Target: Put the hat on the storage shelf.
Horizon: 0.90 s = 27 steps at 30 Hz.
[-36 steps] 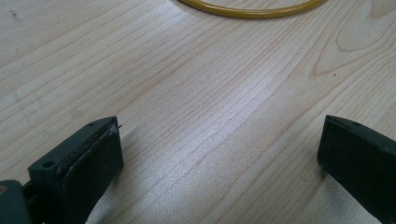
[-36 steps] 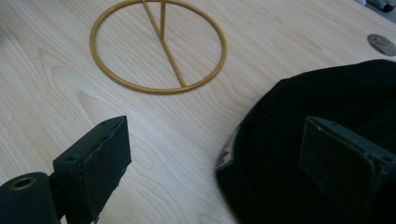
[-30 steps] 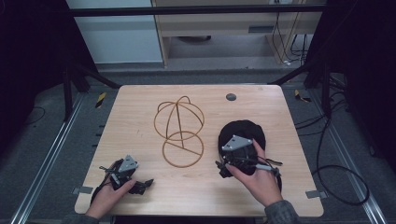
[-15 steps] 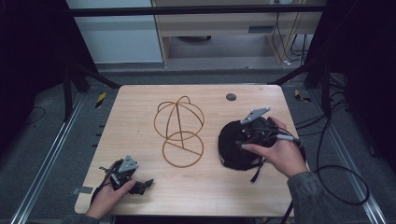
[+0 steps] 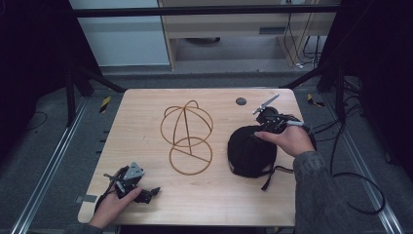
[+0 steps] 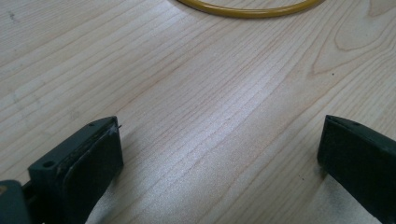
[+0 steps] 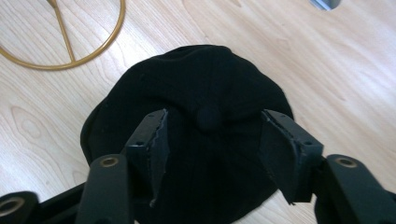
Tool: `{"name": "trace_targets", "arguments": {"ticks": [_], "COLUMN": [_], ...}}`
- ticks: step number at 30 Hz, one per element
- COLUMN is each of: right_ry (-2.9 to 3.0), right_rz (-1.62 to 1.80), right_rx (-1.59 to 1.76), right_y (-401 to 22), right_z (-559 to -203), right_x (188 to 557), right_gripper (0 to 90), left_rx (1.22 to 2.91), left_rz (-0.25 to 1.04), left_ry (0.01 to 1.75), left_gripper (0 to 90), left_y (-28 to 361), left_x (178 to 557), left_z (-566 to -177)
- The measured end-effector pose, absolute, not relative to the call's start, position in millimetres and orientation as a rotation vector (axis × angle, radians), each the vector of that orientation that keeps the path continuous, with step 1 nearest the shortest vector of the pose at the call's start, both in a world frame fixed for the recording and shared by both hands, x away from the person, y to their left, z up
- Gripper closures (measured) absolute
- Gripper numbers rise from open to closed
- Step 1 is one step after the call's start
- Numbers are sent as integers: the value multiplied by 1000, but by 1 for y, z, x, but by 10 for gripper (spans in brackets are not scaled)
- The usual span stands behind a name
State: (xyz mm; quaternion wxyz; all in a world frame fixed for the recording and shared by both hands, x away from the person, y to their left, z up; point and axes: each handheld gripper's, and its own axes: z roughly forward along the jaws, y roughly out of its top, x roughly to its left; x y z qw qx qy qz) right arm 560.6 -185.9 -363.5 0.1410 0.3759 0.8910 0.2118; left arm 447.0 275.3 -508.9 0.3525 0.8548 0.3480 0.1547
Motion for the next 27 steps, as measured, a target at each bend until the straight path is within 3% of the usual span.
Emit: {"name": "trace_targets", "arguments": {"ticks": [10, 16, 22, 27], "right_ry": [2605, 2641, 2660, 2658], "right_rz": [550, 519, 518, 544], "right_rx": [1139, 1145, 1131, 1099], "right_y": [-174, -173, -172, -175], "right_z": [-376, -382, -383, -379], "right_x": [574, 577, 577, 573], "right_gripper": [374, 491, 707, 723], "left_rx": [2210, 2211, 2211, 2211], "left_rz": [399, 398, 398, 398], "left_ry": [904, 902, 902, 901], "left_gripper": [0, 0, 0, 0], "left_y": [275, 275, 275, 275], "left_x": [446, 447, 447, 447], "left_z": [-509, -509, -509, -509]}}
